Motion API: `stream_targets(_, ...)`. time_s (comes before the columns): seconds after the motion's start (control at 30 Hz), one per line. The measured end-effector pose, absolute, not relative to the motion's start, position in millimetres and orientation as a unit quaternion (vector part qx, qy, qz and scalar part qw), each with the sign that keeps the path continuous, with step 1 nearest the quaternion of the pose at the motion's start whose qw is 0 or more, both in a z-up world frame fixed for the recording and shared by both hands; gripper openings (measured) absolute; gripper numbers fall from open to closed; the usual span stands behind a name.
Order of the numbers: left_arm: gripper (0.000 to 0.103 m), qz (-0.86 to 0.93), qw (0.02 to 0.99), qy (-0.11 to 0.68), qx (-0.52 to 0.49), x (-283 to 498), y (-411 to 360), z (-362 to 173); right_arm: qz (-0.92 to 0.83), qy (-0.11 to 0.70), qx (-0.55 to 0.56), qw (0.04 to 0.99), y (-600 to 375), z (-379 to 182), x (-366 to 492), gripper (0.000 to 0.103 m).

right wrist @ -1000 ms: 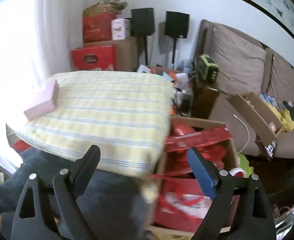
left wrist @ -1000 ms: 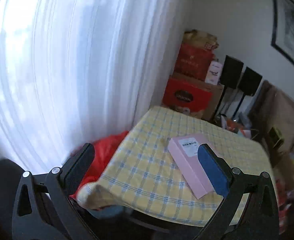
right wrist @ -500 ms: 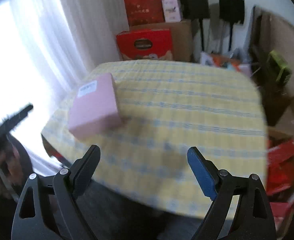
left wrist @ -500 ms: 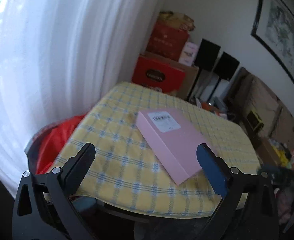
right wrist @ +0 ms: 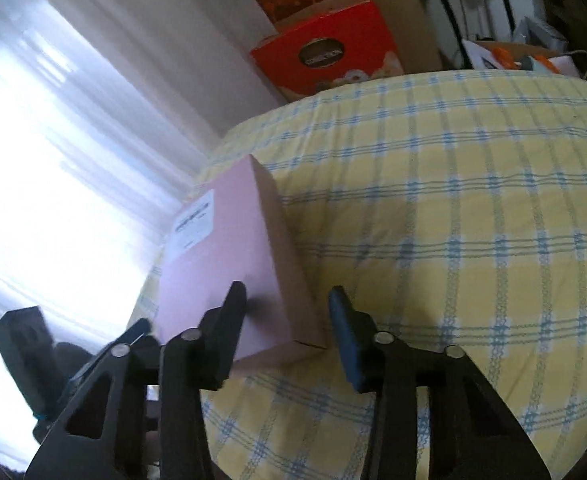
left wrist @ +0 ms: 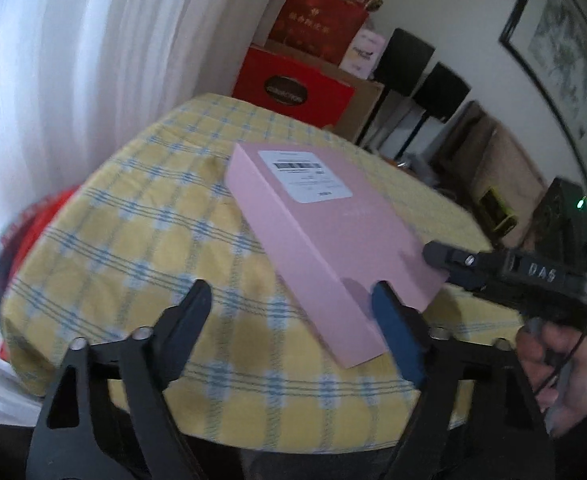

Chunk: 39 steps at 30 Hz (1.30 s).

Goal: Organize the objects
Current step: 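Close the left gripper on the pink box, then lift the pink box with the left gripper and carry it toward the cardboard box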

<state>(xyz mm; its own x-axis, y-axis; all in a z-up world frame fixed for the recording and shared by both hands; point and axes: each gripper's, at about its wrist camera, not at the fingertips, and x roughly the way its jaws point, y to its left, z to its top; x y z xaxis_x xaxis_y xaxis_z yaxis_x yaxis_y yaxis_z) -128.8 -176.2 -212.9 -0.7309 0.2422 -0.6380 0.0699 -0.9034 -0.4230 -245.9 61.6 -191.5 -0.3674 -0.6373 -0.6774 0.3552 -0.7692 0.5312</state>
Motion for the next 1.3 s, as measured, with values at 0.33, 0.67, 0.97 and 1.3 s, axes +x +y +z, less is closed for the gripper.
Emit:
stream_targets(0.33, 0.069, 0.893, 0.133, -0.231, -0.364, -122.1, -157.6, -221.4, -0.813, -0.139, 0.482, 0.296, 62.5, -178.6, -201.5, 0.019)
stream_targets(0.67, 0.067, 0.847, 0.173, -0.252, -0.435, -76.9, -141.2, -207.7, -0.815, -0.141, 0.477, 0.297, 89.8, -174.5, -122.2, 0.024)
stream_targets(0.97, 0.068, 0.840, 0.166, -0.282, -0.433, -76.6, -137.3, -207.5, -0.841, -0.142, 0.431, 0.294, 104.4, -177.5, -93.9, 0.039)
stream_targets(1.3, 0.068, 0.866, 0.124, -0.223, -0.429, -72.6, -115.3, -207.6, -0.836, -0.179, 0.422, 0.301, 104.4, -199.3, -97.5, 0.058)
